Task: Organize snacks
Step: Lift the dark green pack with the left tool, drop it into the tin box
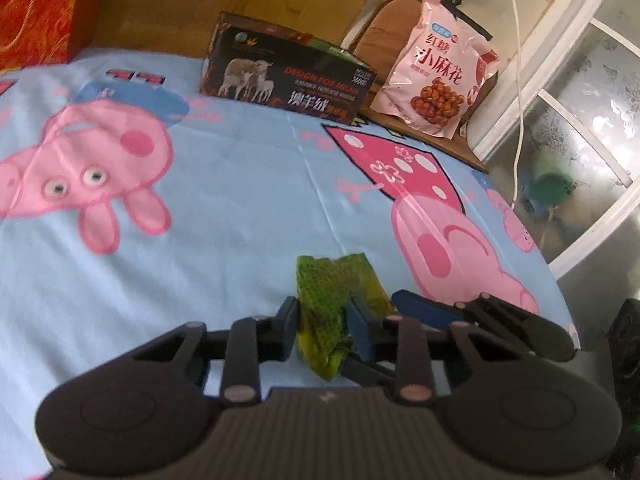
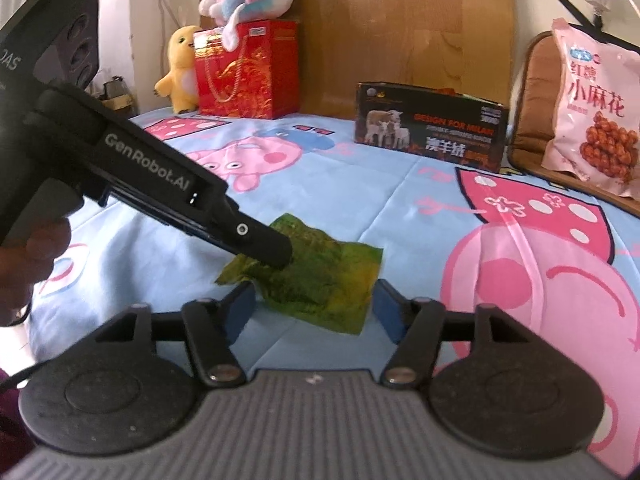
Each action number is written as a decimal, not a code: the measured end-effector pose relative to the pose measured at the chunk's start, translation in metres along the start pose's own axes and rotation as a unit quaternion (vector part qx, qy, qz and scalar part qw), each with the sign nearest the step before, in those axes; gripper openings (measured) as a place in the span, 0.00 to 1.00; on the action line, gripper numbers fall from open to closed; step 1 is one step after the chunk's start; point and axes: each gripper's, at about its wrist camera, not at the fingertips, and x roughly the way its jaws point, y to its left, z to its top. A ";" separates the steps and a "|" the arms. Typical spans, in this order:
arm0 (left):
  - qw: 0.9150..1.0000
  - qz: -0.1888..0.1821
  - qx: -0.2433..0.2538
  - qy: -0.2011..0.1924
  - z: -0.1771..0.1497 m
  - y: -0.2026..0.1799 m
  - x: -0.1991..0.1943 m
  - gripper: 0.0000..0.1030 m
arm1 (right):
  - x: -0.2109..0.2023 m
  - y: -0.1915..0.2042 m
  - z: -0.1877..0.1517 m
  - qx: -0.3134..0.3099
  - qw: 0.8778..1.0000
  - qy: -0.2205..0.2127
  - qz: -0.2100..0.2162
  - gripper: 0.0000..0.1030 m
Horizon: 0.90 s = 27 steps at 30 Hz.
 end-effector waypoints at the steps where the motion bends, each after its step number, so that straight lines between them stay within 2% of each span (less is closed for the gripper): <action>1: 1.000 0.000 0.010 -0.005 0.003 -0.003 0.000 0.24 | 0.002 0.001 0.001 -0.002 1.000 0.000 -0.005 0.62; 6: 0.997 -0.020 0.059 -0.046 0.023 -0.018 -0.008 0.15 | 0.014 -0.003 0.011 0.004 1.000 0.001 -0.027 0.56; 7: 0.996 -0.027 0.066 -0.050 0.027 -0.020 -0.007 0.13 | 0.016 -0.006 0.014 0.006 1.000 -0.001 -0.028 0.51; 8: 0.996 -0.028 0.070 -0.050 0.030 -0.023 -0.005 0.13 | 0.018 -0.007 0.016 0.006 1.000 0.000 -0.031 0.46; 10: 0.995 -0.012 0.078 -0.052 0.037 -0.025 0.001 0.13 | 0.024 -0.012 0.021 0.010 1.000 0.000 -0.028 0.43; 13: 0.997 -0.004 0.066 -0.046 0.047 -0.018 0.009 0.14 | 0.033 -0.014 0.027 0.001 0.999 0.002 -0.040 0.43; 15: 0.998 0.005 0.055 -0.038 0.053 -0.011 0.015 0.15 | 0.039 -0.015 0.030 -0.004 0.999 0.004 -0.047 0.46; 16: 0.998 0.011 0.048 -0.031 0.056 -0.007 0.019 0.16 | 0.041 -0.017 0.032 -0.002 0.999 0.005 -0.049 0.51; 18: 0.999 0.003 0.026 -0.021 0.060 0.004 0.026 0.16 | 0.045 -0.021 0.035 0.001 0.999 0.005 -0.047 0.54; 20: 1.000 -0.017 0.002 -0.013 0.065 0.017 0.030 0.14 | 0.050 -0.022 0.039 -0.007 0.999 0.004 -0.047 0.54; 21: 1.000 -0.027 -0.008 -0.012 0.067 0.021 0.031 0.13 | 0.052 -0.022 0.040 -0.014 0.999 0.002 -0.047 0.52; 23: 0.999 -0.039 -0.016 -0.015 0.073 0.025 0.031 0.11 | 0.055 -0.019 0.042 -0.039 0.999 0.000 -0.036 0.29; 25: 0.998 -0.053 -0.014 -0.025 0.081 0.025 0.027 0.10 | 0.056 -0.010 0.044 -0.077 0.996 -0.012 -0.052 0.20; 27: 0.997 -0.064 -0.008 -0.035 0.092 0.023 0.023 0.10 | 0.056 -0.007 0.047 -0.100 0.992 -0.027 -0.066 0.16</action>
